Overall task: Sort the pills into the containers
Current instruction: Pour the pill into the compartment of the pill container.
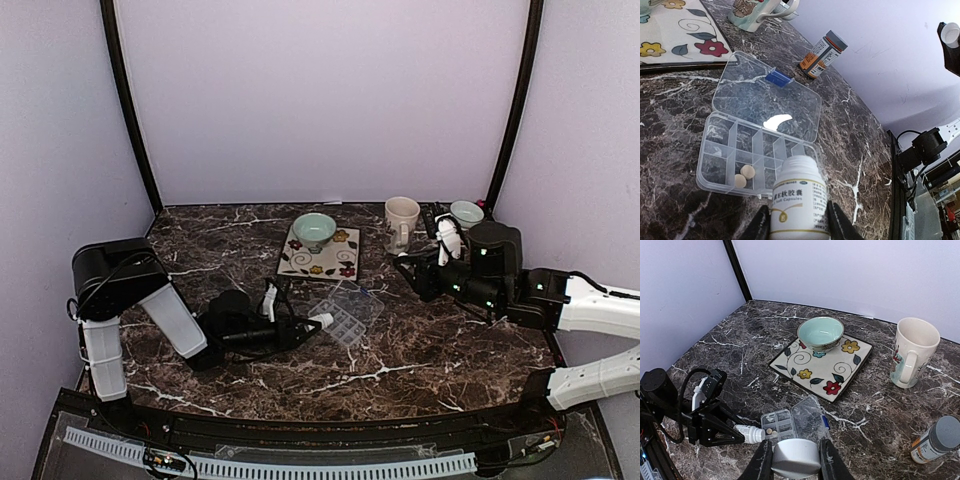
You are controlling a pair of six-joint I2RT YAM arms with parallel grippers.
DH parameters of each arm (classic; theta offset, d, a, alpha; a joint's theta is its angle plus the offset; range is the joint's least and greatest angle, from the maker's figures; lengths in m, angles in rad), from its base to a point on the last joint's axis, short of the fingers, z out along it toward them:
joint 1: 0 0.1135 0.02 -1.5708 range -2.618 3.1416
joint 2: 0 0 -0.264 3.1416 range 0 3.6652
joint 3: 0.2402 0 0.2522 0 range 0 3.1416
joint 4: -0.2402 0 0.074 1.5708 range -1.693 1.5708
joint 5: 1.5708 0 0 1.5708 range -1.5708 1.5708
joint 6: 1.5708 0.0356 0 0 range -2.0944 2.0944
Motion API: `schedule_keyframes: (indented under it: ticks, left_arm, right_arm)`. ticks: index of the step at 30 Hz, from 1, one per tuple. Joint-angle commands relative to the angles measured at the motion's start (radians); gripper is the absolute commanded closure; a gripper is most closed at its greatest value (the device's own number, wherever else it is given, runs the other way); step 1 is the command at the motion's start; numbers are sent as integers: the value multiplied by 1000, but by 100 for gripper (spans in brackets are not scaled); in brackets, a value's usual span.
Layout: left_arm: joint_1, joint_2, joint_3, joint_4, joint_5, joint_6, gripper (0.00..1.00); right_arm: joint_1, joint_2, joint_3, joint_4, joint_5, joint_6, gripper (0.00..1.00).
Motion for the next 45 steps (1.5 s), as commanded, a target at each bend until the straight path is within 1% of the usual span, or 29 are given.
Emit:
schedule_keyframes:
  ticks: [1, 21, 34, 36, 42, 45]
  left_arm:
    - [-8, 1, 29, -40, -15, 24, 100]
    - [-17, -32, 62, -170, -56, 55, 100]
    - [-21, -88, 71, -246, -80, 81, 100]
    - [-21, -85, 69, -233, -73, 77, 100]
    - [-21, -48, 38, -85, -28, 41, 100]
    - [-21, -42, 29, -45, -8, 31, 100]
  right_arm:
    - [10, -14, 0, 29, 1, 2, 100]
    - [10, -7, 0, 28, -2, 3, 100]
    - [10, -6, -3, 29, -5, 6, 100]
    - [10, -7, -3, 28, -5, 6, 100]
    - [10, -3, -9, 26, -8, 9, 100]
    - [10, 1, -10, 26, -9, 10, 100]
